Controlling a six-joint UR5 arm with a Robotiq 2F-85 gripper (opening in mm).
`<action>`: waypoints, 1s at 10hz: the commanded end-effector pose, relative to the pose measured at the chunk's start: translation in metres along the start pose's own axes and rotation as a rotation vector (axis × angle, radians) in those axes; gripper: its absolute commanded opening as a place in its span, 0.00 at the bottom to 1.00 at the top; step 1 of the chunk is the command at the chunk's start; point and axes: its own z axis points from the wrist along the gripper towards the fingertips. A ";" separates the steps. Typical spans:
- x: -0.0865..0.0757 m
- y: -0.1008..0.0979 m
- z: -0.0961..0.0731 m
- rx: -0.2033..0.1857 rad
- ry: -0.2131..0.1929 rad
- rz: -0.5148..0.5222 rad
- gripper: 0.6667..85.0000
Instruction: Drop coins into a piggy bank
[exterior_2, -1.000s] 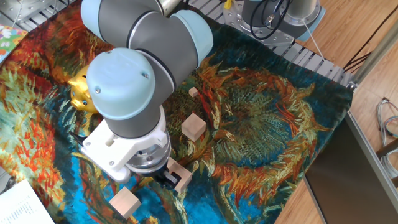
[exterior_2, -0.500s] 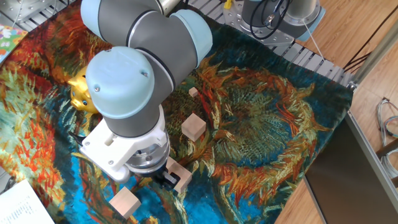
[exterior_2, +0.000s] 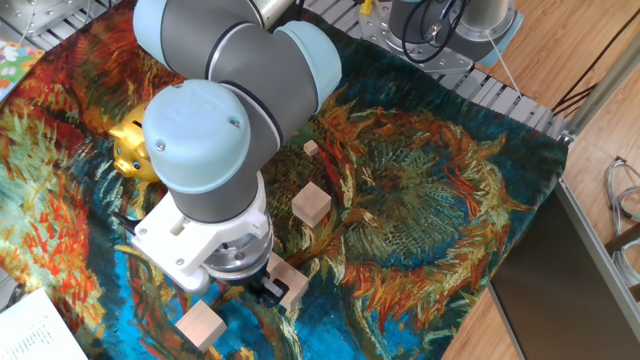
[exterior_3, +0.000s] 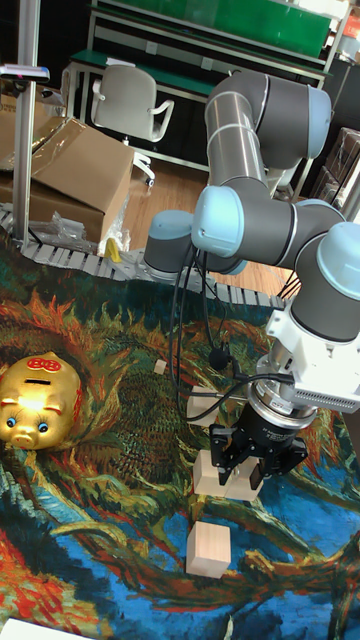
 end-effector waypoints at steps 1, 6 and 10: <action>0.000 0.003 0.002 -0.008 0.002 0.021 0.50; 0.001 0.005 0.002 -0.014 0.004 0.029 0.48; 0.003 0.008 0.005 -0.020 0.010 0.052 0.49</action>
